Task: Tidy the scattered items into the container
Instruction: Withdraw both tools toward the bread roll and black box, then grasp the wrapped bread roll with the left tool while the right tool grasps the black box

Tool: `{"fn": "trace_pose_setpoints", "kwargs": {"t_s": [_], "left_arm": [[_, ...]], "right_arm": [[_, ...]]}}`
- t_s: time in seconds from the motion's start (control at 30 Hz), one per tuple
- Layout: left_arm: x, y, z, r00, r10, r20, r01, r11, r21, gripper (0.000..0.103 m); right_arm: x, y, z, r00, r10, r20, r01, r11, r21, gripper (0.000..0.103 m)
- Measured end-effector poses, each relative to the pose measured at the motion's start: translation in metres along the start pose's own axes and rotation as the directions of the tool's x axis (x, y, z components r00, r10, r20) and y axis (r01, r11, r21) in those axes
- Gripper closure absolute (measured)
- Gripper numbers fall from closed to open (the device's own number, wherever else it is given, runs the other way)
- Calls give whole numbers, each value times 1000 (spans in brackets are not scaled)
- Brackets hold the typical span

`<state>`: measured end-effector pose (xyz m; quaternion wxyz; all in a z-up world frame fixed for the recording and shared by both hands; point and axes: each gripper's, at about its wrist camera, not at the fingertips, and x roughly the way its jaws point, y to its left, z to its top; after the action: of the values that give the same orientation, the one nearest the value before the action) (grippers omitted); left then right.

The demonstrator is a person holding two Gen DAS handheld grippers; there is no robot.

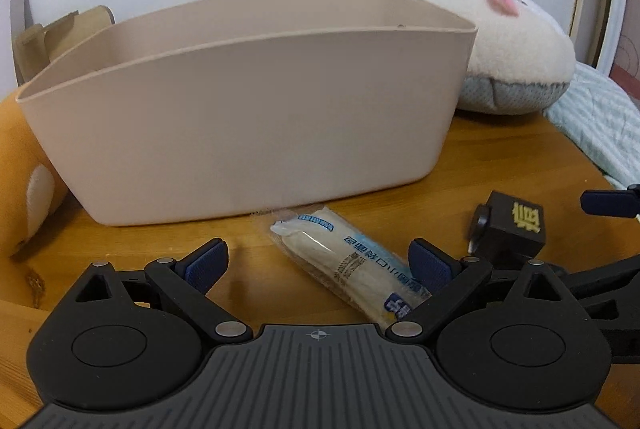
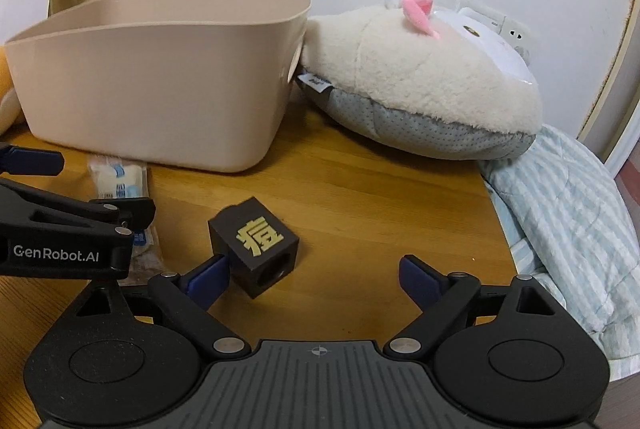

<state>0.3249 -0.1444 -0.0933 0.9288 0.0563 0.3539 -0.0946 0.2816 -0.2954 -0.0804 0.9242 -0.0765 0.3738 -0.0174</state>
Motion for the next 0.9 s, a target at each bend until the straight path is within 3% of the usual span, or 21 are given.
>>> {"fn": "trace_pose_setpoints", "kwargs": {"t_s": [0.27, 0.43, 0.63, 0.83, 0.9], "left_arm": [[3, 25, -11, 1000, 19, -16, -20, 999, -47, 2], [0, 35, -16, 1000, 23, -12, -23, 998, -54, 2], [-1, 36, -21, 1000, 9, -2, -9, 999, -43, 1], [-4, 39, -24, 1000, -6, 8, 7, 999, -31, 1], [-5, 40, -26, 1000, -12, 17, 12, 1000, -28, 3]], "right_arm": [[8, -1, 1, 999, 27, 16, -27, 999, -33, 11], [12, -6, 3, 996, 89, 12, -89, 996, 2, 20], [12, -1, 4, 995, 100, 18, -100, 995, -11, 27], [13, 0, 6, 990, 140, 21, -140, 990, 2, 48], [11, 1, 6, 988, 154, 24, -154, 988, 2, 64]]}}
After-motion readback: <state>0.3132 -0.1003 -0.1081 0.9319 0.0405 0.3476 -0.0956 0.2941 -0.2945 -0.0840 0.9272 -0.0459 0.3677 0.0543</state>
